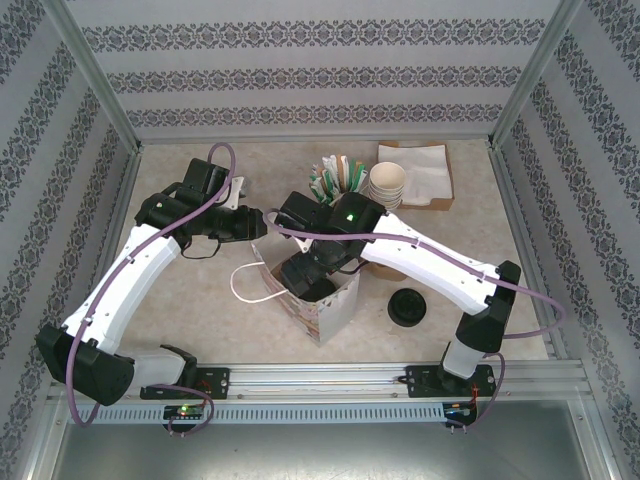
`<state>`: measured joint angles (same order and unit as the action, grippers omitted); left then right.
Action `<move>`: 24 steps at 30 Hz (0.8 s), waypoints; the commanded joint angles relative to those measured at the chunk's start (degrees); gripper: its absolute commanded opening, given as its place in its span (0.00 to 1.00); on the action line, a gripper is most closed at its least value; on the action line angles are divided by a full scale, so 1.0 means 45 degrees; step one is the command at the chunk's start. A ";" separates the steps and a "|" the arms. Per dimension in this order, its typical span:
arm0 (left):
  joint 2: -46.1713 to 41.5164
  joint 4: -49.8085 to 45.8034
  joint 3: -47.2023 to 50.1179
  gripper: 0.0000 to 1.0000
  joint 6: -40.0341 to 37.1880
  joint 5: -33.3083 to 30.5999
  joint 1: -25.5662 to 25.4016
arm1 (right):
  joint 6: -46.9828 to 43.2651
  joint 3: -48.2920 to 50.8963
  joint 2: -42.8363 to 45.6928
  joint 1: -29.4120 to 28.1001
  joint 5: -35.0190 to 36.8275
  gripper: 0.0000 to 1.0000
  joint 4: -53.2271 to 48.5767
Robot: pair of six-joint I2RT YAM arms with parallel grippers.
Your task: Pack the takeout coffee
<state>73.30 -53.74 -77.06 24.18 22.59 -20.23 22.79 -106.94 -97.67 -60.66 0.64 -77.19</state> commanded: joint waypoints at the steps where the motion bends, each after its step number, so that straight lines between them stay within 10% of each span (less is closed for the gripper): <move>1: -0.0069 -0.0270 -0.0164 0.40 -0.0247 -0.0151 -0.0146 | 0.0150 -0.0680 0.0444 -0.0220 0.0306 0.95 -0.0635; 24: -0.0251 0.0039 0.0071 0.41 -0.0159 -0.0119 -0.0186 | 0.0171 -0.2657 0.1957 -0.0503 0.0701 0.88 -0.1280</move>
<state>73.28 -53.67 -77.06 24.21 22.59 -20.27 22.81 -117.38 -90.67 -62.15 2.02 -81.67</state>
